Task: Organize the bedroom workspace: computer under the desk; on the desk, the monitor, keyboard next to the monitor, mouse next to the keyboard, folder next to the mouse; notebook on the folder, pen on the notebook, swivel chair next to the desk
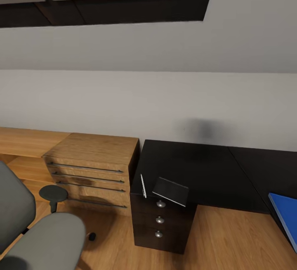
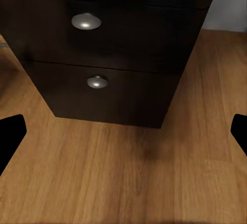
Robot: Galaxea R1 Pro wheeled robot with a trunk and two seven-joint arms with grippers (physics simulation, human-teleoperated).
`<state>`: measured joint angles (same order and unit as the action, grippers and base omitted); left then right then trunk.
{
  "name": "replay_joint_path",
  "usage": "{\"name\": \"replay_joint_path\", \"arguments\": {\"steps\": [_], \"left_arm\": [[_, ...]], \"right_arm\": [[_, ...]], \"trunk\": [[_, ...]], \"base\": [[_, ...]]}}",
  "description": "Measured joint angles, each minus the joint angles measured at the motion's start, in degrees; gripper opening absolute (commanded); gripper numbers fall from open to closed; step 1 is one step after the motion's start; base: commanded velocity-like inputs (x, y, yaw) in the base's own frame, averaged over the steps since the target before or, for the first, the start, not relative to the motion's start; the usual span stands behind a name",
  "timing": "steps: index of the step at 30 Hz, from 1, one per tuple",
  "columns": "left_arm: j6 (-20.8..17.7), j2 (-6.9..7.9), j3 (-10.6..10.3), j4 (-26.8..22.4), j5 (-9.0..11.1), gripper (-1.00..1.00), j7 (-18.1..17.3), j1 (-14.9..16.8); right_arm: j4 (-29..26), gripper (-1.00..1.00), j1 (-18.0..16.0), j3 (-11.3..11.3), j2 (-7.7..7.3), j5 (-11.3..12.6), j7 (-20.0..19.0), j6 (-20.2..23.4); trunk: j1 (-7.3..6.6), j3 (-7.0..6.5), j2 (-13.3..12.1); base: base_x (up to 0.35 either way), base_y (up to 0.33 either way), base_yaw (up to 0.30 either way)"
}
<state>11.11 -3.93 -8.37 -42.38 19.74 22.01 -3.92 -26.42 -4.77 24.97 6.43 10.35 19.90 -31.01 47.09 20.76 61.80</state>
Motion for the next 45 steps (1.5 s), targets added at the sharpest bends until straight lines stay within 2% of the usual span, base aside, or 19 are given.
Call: {"name": "replay_joint_path", "arguments": {"steps": [5, 9, 10, 14, 15, 19, 20, 22, 23, 26, 27, 32, 36, 42, 45], "left_arm": [[-1.0, -0.04, -0.1, -4.4, 0.0, 1.00, 0.2, 0.0], [-5.5, -0.05, 0.1, -10.6, 0.1, 1.00, 0.4, 0.0], [-9.5, -0.02, 0.2, -14.5, 0.1, 1.00, 0.4, 0.0], [-19.0, 0.01, 0.7, -24.0, 0.4, 1.00, 0.5, 0.0], [-23.5, 0.01, 1.3, -28.1, 0.3, 1.00, 0.5, 0.0], [-31.1, -0.10, 2.7, -35.5, 0.2, 1.00, 1.3, 0.0], [-35.1, -0.10, 3.1, -39.5, 0.1, 1.00, 2.4, 0.0], [-39.2, -0.08, 3.4, -43.0, 0.2, 1.00, 3.8, 0.0], [-42.5, -0.06, 3.6, -45.3, 0.2, 1.00, 4.9, 0.0], [-45.7, -0.08, 3.8, -47.4, 0.3, 1.00, 6.1, 0.0], [-47.0, -0.09, 3.9, -48.1, 0.3, 1.00, 6.5, 0.0], [-49.5, -0.23, 4.0, -49.1, 0.6, 1.00, 7.0, 0.9], [-51.2, -0.32, 4.0, -49.1, 1.3, 1.00, 7.2, 1.3], [-52.4, -0.37, 4.0, -48.9, 1.8, 1.00, 7.2, 1.5], [-52.6, -0.38, 4.1, -48.5, 1.8, 1.00, 7.2, 1.5]], "right_arm": [[-2.5, 1.00, -0.2, -0.1, 0.01, 0.3, 0.4, 0.5], [-7.2, 1.00, -0.7, -0.5, -0.16, 0.5, 0.9, 2.7], [-10.4, 1.00, -0.9, -1.3, -0.30, 0.7, 1.4, 5.9], [-19.2, 1.00, -1.1, -4.0, -0.51, 0.9, 2.2, 16.6], [-23.9, 1.00, -1.2, -5.6, -0.57, 0.8, 2.3, 23.2], [-32.6, 1.00, -1.8, -8.0, -0.59, 1.1, 2.3, 36.2], [-36.0, 1.00, -3.3, -8.8, -0.61, 1.0, 2.2, 42.8], [-38.9, 1.00, -6.0, -9.4, -0.63, 1.0, 2.2, 48.6], [-40.5, 1.00, -8.5, -10.2, -0.62, 1.1, 2.2, 52.9], [-41.8, 1.00, -12.6, -11.4, -0.45, 1.4, 2.2, 58.5], [-42.2, 1.00, -14.7, -12.0, -0.29, 1.9, 2.3, 62.1], [-42.6, 1.00, -18.3, -12.8, 0.96, 5.0, 2.8, 70.4], [-41.9, 1.00, -19.0, -13.3, 1.80, 6.3, 4.5, 72.6], [-38.8, 1.00, -19.4, -13.9, 2.32, 7.7, 6.8, 73.0], [-37.3, 1.00, -19.5, -14.0, 2.44, 8.0, 7.2, 72.9]], "trunk": [[-1.10, -0.90, -2.0], [-1.98, -1.62, -3.6], [-2.20, -1.81, -4.0], [-3.08, -2.53, -5.6], [-3.30, -2.71, -6.0], [-4.18, -3.43, -7.6], [-4.40, -3.62, -8.0], [-4.84, -3.97, -8.8], [-5.06, -4.16, -9.2], [-5.72, -4.69, -10.4], [-5.94, -4.87, -10.8], [-7.04, -5.76, -12.9], [-7.92, -6.48, -14.5], [-9.23, -7.56, -16.9], [-9.24, -7.57, -16.9]], "base": [[0.000, 0.000, 0.000], [0.000, 0.000, 0.000], [0.000, 0.000, 0.000], [0.000, 0.000, 0.000], [0.000, 0.000, 0.000], [0.000, 0.000, 0.000], [0.000, 0.000, 0.000], [0.000, 0.000, 0.000], [0.000, 0.000, 0.000], [0.000, 0.000, 0.000], [0.000, 0.000, 0.000], [0.000, 0.000, 0.000], [0.000, 0.000, 0.000], [0.000, 0.000, 0.000], [0.000, 0.000, 0.000]]}}
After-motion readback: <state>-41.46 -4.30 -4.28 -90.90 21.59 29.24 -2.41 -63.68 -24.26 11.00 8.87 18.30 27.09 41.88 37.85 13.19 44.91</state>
